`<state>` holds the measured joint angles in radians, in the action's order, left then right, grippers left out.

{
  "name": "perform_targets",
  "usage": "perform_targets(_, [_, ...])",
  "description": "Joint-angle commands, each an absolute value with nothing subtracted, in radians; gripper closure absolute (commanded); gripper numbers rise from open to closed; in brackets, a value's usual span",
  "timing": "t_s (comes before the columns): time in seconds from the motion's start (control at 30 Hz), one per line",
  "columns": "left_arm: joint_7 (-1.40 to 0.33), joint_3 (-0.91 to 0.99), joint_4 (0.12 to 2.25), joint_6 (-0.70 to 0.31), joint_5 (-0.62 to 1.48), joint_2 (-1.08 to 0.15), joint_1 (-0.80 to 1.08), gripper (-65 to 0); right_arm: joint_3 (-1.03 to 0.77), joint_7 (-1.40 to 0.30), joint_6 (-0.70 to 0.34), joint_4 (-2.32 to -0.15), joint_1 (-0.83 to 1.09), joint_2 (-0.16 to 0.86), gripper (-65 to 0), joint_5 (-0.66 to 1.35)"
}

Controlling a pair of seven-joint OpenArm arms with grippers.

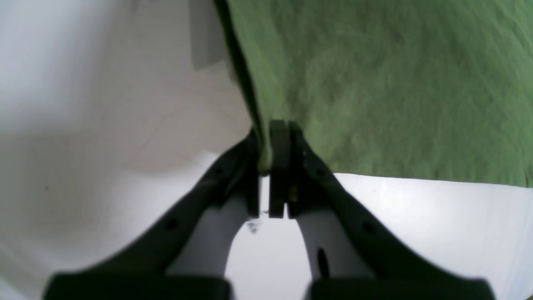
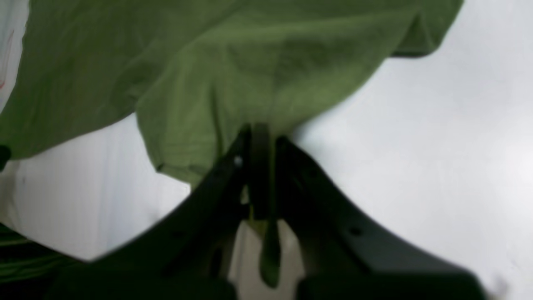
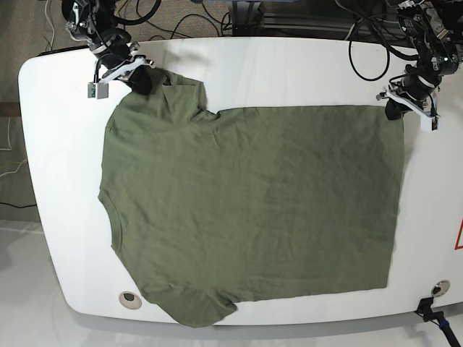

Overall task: Fold the T-shirt properly
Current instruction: 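Lift the held edge and pull it toward the arm bases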

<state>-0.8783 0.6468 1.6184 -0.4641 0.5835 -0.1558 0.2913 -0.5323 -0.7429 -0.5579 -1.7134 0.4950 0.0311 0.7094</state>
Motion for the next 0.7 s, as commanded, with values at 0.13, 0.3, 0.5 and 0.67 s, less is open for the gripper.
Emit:
perform_targets(0.13, [-0.865,0.648,1.681,-0.47,0.512,-0.162,0.311,-1.0,-0.539,-0.728,-0.567,-1.853,0.595,0.021,0.0,0.727])
perform_targets(0.3, [-0.863,0.648,1.684,-0.472,0.506,-0.162,0.337,-1.0,-0.539,-0.728,-0.565,-1.94,0.65,0.015,0.0,0.727])
perform_targets(0.5, [-0.863,0.647,1.704,-0.472,0.51,-0.162,0.314,-1.1,-0.538,-0.73,-0.565,-1.962,0.621,0.019,0.0,0.727])
perform_targets(0.67, [-0.863,0.647,1.716,-0.472,0.524,-0.162,0.26,-1.1,-0.538,-0.734,-0.565,-1.962,0.553,0.051,0.0,0.73])
